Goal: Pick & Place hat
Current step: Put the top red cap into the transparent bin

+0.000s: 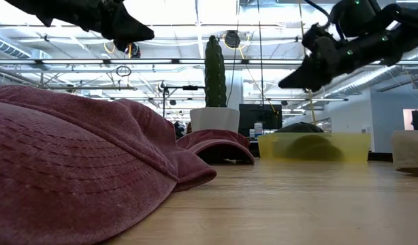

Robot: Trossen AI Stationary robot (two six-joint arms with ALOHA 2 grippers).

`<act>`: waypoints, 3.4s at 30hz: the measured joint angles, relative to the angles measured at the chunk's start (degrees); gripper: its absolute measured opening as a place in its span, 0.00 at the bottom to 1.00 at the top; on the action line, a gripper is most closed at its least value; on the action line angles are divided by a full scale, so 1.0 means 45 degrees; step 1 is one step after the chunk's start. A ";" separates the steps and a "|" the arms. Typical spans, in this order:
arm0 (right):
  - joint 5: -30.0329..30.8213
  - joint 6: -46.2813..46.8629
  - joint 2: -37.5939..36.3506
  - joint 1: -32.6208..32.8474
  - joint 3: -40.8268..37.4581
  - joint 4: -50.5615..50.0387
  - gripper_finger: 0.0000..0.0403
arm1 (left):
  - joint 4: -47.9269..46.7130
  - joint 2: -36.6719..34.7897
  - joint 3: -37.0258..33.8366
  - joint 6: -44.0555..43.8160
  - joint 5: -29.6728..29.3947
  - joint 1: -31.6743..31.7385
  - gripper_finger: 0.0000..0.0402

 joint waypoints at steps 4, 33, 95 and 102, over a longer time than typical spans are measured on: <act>-0.0023 -0.0248 0.0268 0.0021 0.0420 -0.0059 0.01 | -0.0369 0.0002 0.0000 -0.0236 -0.0029 -0.0357 0.12; 0.0034 0.0071 0.1188 0.1992 0.1662 -0.0708 0.01 | 0.3605 0.5115 0.0396 -0.1258 -0.1856 -0.1308 0.52; 0.1335 0.1015 0.1193 0.3606 0.1259 -0.0997 0.01 | 0.1905 1.1944 0.4240 0.0960 -0.0510 0.0504 0.26; 0.1335 0.0925 0.1193 0.3606 0.1259 -0.1004 0.01 | 0.1923 1.1944 0.4240 0.1234 -0.0515 0.0527 0.07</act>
